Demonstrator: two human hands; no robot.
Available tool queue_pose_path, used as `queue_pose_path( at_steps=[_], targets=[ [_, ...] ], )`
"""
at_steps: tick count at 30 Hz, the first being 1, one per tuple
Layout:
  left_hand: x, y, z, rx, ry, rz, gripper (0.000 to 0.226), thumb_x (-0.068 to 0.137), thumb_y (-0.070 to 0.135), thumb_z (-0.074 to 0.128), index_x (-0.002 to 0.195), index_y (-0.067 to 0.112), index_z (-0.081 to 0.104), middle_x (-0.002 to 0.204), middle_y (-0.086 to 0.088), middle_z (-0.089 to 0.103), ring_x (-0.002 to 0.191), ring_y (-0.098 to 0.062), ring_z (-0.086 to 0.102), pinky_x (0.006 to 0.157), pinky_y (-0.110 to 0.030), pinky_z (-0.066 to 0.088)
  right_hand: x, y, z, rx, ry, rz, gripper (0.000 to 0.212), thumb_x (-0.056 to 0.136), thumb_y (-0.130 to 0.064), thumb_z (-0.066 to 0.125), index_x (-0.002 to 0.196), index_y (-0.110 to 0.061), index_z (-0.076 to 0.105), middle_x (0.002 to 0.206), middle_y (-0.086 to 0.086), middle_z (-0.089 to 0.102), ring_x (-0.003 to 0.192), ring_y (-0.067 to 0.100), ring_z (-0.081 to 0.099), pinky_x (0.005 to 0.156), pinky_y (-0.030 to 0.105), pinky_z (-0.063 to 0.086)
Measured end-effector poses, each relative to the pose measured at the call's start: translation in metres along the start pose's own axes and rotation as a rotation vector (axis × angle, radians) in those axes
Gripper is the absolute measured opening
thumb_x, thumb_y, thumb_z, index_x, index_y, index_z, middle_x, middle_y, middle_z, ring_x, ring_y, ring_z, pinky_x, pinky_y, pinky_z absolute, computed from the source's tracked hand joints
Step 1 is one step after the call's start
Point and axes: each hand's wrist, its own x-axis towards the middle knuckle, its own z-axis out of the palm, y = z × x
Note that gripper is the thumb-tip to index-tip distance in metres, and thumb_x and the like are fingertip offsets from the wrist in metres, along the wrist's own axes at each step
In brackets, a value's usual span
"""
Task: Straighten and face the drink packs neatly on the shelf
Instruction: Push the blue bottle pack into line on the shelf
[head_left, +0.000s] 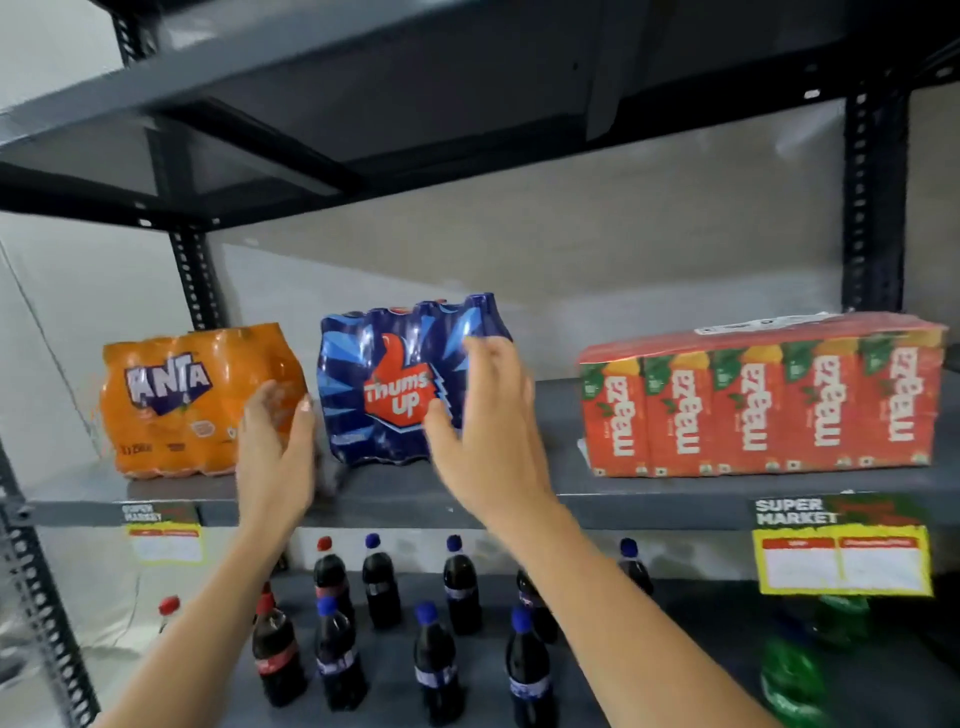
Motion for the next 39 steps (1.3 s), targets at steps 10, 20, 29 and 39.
queue_pose_path(
  at_steps=[10,20,29,39],
  targets=[
    [0.027,-0.020,0.006,-0.074,-0.448,-0.154,0.081,0.080,0.044,0.071,0.148,0.023,0.032,0.143,-0.003,0.053,0.125,-0.023,0.055,0.094,-0.041,0.050,0.012,0.033,0.018,-0.018,-0.080,0.401,0.039,0.101,-0.033,0.047,0.132,-0.010,0.040,0.131,0.009,0.051,0.105,0.021,0.054,0.082,0.034,0.044],
    [0.006,-0.026,-0.001,0.107,-0.182,0.096,0.064,0.077,0.056,0.068,0.128,0.020,0.055,0.124,0.001,0.065,0.108,-0.020,0.062,0.076,-0.033,0.049,0.006,0.025,0.015,-0.194,-0.035,0.395,0.036,0.101,-0.035,0.041,0.127,-0.010,0.039,0.126,0.009,0.056,0.107,0.029,0.060,0.081,0.043,0.051],
    [0.003,-0.032,-0.006,0.095,-0.164,0.181,0.063,0.080,0.051,0.065,0.131,0.016,0.052,0.125,-0.001,0.063,0.110,-0.019,0.059,0.078,-0.030,0.045,0.000,0.014,0.013,-0.125,0.061,0.424,0.026,0.095,-0.037,0.044,0.107,-0.015,0.038,0.105,0.003,0.060,0.087,0.021,0.060,0.055,0.029,0.037],
    [0.000,-0.033,-0.006,0.093,-0.178,0.201,0.063,0.081,0.050,0.063,0.132,0.014,0.050,0.127,-0.002,0.061,0.111,-0.019,0.057,0.080,-0.030,0.043,-0.002,0.018,0.015,-0.161,0.086,0.332,0.033,0.083,-0.046,0.036,0.103,-0.019,0.032,0.099,0.001,0.060,0.083,0.019,0.061,0.053,0.028,0.044]
  ],
)
